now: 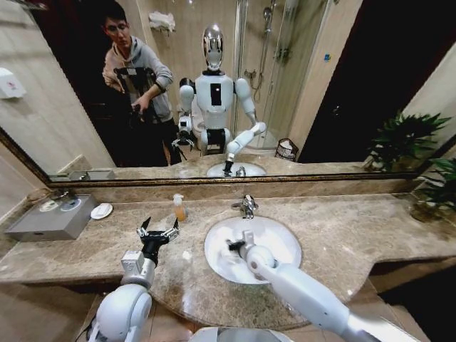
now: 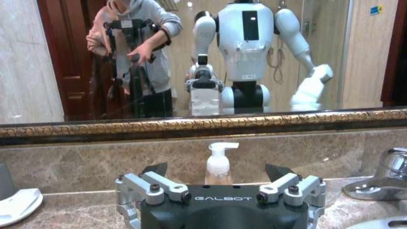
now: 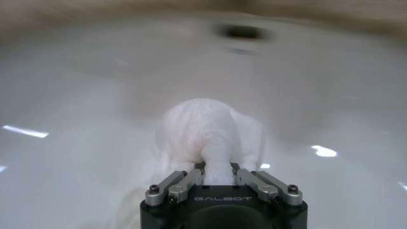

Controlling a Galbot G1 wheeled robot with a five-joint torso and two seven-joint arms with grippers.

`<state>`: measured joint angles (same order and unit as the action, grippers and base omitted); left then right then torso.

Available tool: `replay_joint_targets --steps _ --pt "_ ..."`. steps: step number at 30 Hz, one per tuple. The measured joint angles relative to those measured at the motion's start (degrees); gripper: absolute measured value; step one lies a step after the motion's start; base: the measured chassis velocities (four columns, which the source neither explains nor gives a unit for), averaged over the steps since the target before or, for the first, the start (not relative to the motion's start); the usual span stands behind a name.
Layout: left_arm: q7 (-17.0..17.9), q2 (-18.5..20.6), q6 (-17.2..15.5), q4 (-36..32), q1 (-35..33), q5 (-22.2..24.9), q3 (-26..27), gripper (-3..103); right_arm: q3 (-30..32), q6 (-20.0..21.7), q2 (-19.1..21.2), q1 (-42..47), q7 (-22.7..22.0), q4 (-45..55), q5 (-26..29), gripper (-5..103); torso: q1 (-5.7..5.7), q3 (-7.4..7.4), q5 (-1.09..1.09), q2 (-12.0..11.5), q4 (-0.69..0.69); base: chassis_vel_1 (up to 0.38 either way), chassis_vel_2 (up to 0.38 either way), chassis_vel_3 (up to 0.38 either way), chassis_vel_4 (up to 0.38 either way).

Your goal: Pick up the towel from the sink counter and wipe the mirror surface.

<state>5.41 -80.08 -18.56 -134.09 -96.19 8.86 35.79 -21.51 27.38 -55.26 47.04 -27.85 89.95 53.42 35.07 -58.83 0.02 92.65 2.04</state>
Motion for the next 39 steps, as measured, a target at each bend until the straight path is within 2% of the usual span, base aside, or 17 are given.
replay_joint_targets --steps 1,5,6,8,11,13,15,16,17,20,21,23,28,32,33,37,39 --pt "0.0 0.0 0.0 0.0 0.0 0.0 0.0 100 0.0 0.0 0.0 0.0 0.0 0.0 0.0 14 0.0 0.0 0.0 0.0 0.0 0.0 0.0 0.0 0.0" --pt "0.0 0.0 0.0 0.0 0.0 0.0 0.0 100 4.2 0.5 11.1 3.1 1.2 4.3 -1.5 14 -0.01 0.01 -0.01 0.0 0.03 0.0 0.0 0.0 0.0" --pt "0.0 0.0 0.0 0.0 0.0 0.0 0.0 100 4.2 0.5 11.1 3.1 1.2 4.3 -1.5 14 -0.01 0.01 -0.01 0.0 0.03 0.0 0.0 0.0 0.0" --pt "0.0 0.0 0.0 0.0 0.0 0.0 0.0 100 5.8 0.8 15.7 4.1 1.8 7.0 -0.7 14 -0.01 0.01 -0.05 0.0 0.0 0.0 0.0 0.0 0.0" --pt "0.0 0.0 0.0 0.0 0.0 0.0 0.0 100 6.3 1.1 15.9 4.2 2.3 7.3 -0.2 14 -0.01 0.01 -0.03 0.0 0.01 0.0 0.0 0.0 0.0" --pt "0.0 0.0 0.0 0.0 0.0 0.0 0.0 100 5.9 1.1 14.9 4.0 2.3 6.7 -0.2 14 -0.01 0.01 -0.07 0.0 0.0 0.0 0.0 0.0 0.0" --pt "0.0 0.0 0.0 0.0 0.0 0.0 0.0 100 3.6 1.1 10.3 2.5 2.3 4.6 -0.7 14 -0.01 0.01 -0.01 0.0 0.0 0.0 0.0 0.0 0.0" --pt "0.0 0.0 0.0 0.0 0.0 0.0 0.0 100 1.1 1.0 6.4 0.9 2.2 3.0 -0.6 14 0.0 0.0 0.0 0.0 0.03 0.0 0.0 0.0 0.0" --pt "0.0 0.0 0.0 0.0 0.0 0.0 0.0 100 1.1 1.0 6.4 0.9 2.2 3.0 -0.6 14 0.0 0.0 0.0 0.0 0.03 0.0 0.0 0.0 0.0" --pt "0.0 0.0 0.0 0.0 0.0 0.0 0.0 100 -4.2 1.0 -1.5 -3.2 1.1 0.1 1.3 14 0.0 0.0 -0.01 0.0 0.06 0.0 0.0 0.0 0.0" --pt "0.0 0.0 0.0 0.0 0.0 0.0 0.0 100 -4.2 1.0 -1.5 -3.2 1.1 0.1 1.3 14 0.0 0.0 -0.01 0.0 0.06 0.0 0.0 0.0 0.0" --pt "0.0 0.0 0.0 0.0 0.0 0.0 0.0 100 -7.3 0.1 -6.2 -6.1 0.8 -0.8 2.9 14 0.0 0.0 -0.06 0.0 0.06 0.0 0.0 0.0 0.0" --pt "0.0 0.0 0.0 0.0 0.0 0.0 0.0 100 -8.0 -0.7 -8.0 -7.4 0.4 -1.0 4.4 14 0.0 0.0 -0.04 0.0 0.05 0.0 0.0 0.0 0.0" --pt "0.0 0.0 0.0 0.0 0.0 0.0 0.0 100 -3.6 1.2 -1.0 -2.3 0.1 0.0 2.4 14 0.0 0.0 0.0 0.0 0.01 0.0 0.0 0.0 0.0" --pt "0.0 0.0 0.0 0.0 0.0 0.0 0.0 100 -3.6 1.2 -1.0 -2.3 0.1 0.0 2.4 14 0.0 0.0 0.0 0.0 0.01 0.0 0.0 0.0 0.0" --pt "0.0 0.0 0.0 0.0 0.0 0.0 0.0 100 3.3 -0.5 9.7 3.6 3.5 2.9 -5.2 14 -0.01 0.01 0.0 0.0 0.0 0.0 0.0 0.0 0.0" --pt "0.0 0.0 0.0 0.0 0.0 0.0 0.0 100 4.7 -1.1 11.8 4.1 4.7 3.4 -7.0 14 -0.01 0.01 -0.02 0.0 0.01 0.0 0.0 0.0 0.0"
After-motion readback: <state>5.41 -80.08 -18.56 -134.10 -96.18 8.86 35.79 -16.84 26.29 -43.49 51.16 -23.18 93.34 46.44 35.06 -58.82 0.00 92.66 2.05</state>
